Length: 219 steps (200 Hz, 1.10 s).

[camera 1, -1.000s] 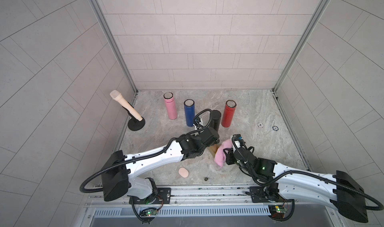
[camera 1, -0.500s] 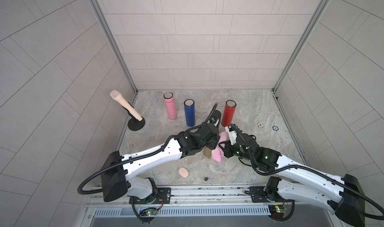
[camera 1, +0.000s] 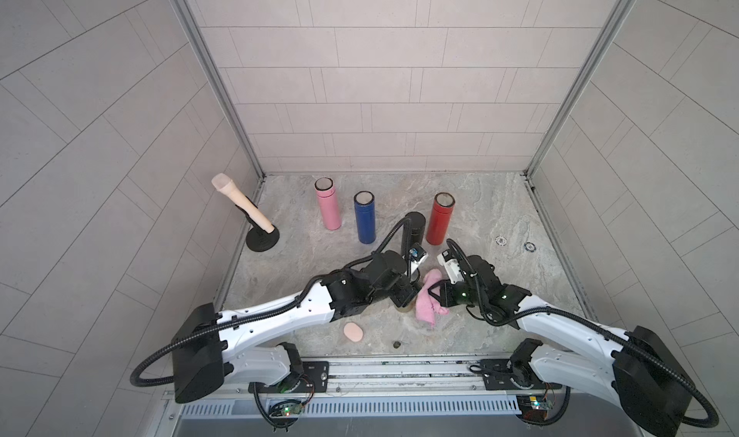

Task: Wipe the surface of the thermos
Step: Wipe the dirt from the surface of the thermos.

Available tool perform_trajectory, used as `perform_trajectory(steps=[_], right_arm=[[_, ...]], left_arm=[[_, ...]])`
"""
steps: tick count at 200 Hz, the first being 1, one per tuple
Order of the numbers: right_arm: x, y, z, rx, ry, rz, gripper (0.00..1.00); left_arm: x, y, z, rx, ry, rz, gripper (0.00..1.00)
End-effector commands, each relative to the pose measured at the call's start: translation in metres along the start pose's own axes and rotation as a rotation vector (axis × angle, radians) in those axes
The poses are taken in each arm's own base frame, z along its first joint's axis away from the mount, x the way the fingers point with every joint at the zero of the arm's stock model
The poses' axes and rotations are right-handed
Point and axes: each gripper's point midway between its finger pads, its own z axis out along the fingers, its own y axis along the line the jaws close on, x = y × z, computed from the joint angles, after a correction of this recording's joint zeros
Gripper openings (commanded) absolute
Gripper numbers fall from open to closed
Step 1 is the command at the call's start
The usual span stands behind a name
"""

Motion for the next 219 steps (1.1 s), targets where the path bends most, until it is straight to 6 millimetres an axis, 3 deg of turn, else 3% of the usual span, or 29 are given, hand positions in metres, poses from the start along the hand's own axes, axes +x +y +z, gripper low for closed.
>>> perform_trajectory(steps=[1,44,66,87,120,167,188,219], right_arm=[[-0.023,0.051,-0.012,-0.214,-0.038,-0.067,0.00],[-0.065,0.104,-0.063,-0.339,-0.184,-0.154,0.00],[-0.074,0.112,-0.075,-0.335,-0.214,-0.199,0.00],[-0.068,0.097,-0.053,-0.295,-0.166,-0.184,0.00],[-0.025,0.039,0.000,-0.185,-0.054,-0.102,0.00],[0.013,-0.021,0.032,-0.018,0.019,-0.057,0.00],[0.016,-0.021,0.037,-0.025,0.040,-0.044,0.00],[-0.011,0.010,0.019,-0.079,-0.028,-0.070,0.00]], left_arm=[[-0.038,-0.002,-0.010,0.013,-0.177,0.027,0.00],[-0.033,-0.012,-0.014,0.078,-0.209,0.037,0.00],[-0.029,-0.016,-0.014,0.104,-0.203,0.040,0.00],[-0.025,-0.013,-0.013,0.101,-0.199,0.029,0.00],[-0.024,-0.011,-0.011,0.096,-0.218,0.001,0.00],[-0.019,-0.007,-0.008,0.084,-0.226,-0.034,0.00],[-0.018,-0.006,-0.008,0.077,-0.235,-0.048,0.00],[-0.020,0.011,-0.007,-0.014,-0.245,-0.098,0.00]])
